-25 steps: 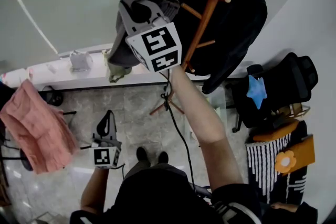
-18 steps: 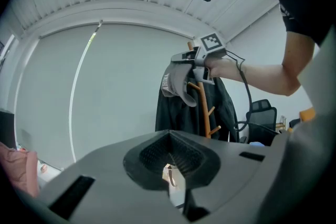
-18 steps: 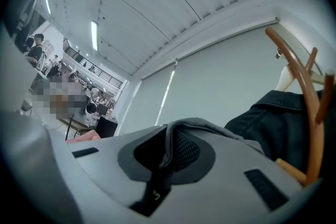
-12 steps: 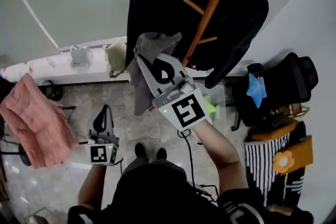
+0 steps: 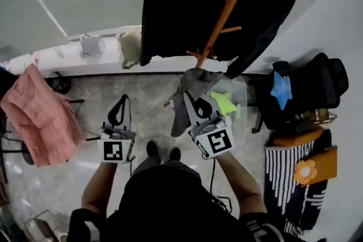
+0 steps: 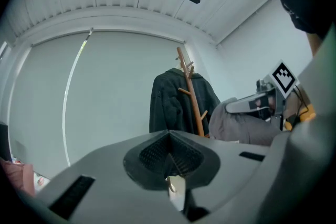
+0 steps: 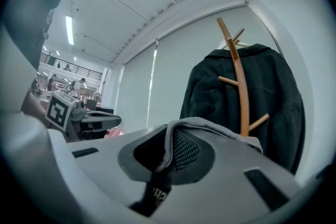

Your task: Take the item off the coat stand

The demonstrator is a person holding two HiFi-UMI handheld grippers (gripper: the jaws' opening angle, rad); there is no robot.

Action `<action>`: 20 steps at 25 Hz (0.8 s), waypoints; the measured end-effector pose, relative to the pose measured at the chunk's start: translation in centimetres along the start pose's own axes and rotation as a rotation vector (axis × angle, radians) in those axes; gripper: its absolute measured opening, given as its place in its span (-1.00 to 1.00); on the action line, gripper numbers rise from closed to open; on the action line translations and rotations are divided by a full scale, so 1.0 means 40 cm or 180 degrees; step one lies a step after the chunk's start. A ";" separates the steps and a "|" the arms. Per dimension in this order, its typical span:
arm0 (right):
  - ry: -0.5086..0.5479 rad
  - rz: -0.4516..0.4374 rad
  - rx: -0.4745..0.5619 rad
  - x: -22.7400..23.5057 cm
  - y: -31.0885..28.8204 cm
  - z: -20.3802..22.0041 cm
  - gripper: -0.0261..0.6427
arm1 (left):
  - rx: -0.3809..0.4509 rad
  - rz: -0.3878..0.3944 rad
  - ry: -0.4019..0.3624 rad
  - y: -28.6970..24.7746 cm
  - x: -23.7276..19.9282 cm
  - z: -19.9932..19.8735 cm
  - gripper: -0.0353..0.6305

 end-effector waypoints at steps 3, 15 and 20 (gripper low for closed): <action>-0.0115 0.0097 -0.0041 0.003 0.042 0.056 -0.83 | 0.0041 0.0052 -0.0010 -0.010 0.021 0.004 -0.82; -0.0242 0.0297 -0.0252 0.012 0.140 0.179 -0.83 | 0.0054 0.0081 0.0127 -0.020 0.063 0.022 -0.82; -0.0106 0.0329 -0.0313 0.015 0.145 0.192 -0.83 | 0.0004 0.0077 0.0174 -0.023 0.075 0.038 -0.82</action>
Point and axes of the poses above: the fingertips, and each gripper's own axes: y backward along the fingers, x to its right, z out of its underside, the point moved 2 cm from there along y, backward along the fingers, and after that the axes turned 2 degrees about -y, right-handed, at the moved point
